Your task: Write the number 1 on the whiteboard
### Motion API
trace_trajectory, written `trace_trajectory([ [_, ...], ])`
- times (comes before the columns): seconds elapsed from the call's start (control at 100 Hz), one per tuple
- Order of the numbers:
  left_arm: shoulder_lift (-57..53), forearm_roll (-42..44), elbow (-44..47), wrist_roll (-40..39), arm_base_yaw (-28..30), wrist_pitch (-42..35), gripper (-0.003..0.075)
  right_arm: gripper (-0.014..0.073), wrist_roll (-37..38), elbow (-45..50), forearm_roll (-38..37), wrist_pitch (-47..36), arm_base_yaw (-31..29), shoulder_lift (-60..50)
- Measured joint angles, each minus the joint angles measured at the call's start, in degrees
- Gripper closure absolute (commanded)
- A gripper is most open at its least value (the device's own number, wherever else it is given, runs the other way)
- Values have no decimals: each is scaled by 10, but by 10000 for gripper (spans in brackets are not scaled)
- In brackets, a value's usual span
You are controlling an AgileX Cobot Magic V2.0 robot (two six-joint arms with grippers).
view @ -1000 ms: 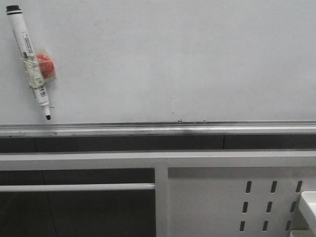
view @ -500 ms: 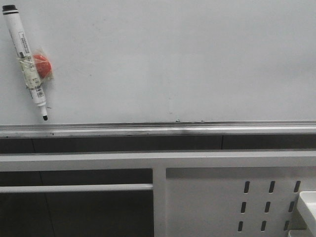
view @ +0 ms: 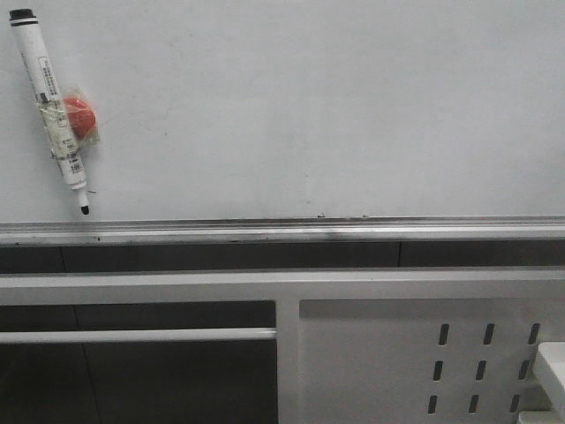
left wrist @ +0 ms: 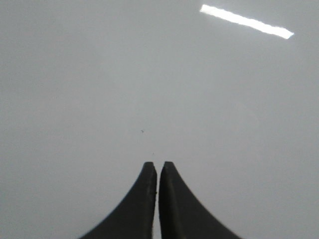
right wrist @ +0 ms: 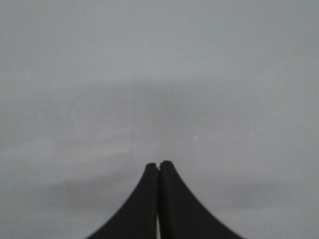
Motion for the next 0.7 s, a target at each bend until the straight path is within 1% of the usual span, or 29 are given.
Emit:
trace_trajectory([
  [0.1,0,31,0,0,-1,29,735,663,0,0,0,7,0,19],
  [0.15,0,52,0,0,-1,55,705,663,0,0,0,18,1,21],
  [0.22,0,74,0,2,-3,96,627,662,0,0,0,47,7,20],
  [0.26,1,82,0,9,-3,122,568,662,0,0,4,74,13,16],
  [0.29,1,86,0,13,-5,139,542,662,0,0,9,94,17,12],
  [0.35,1,88,0,20,-12,173,465,662,0,0,28,133,28,3],
  [0.44,2,88,2,26,-30,200,375,663,0,0,50,172,50,-17],
  [0.51,2,88,2,29,-47,208,328,663,-1,0,55,195,72,-40],
  [0.57,2,88,2,30,-61,215,308,663,-20,0,56,208,90,-63],
  [0.65,2,89,4,30,-83,222,310,663,-70,0,60,212,115,-102],
  [0.7,2,91,7,30,-93,223,314,663,-87,0,60,206,124,-119],
])
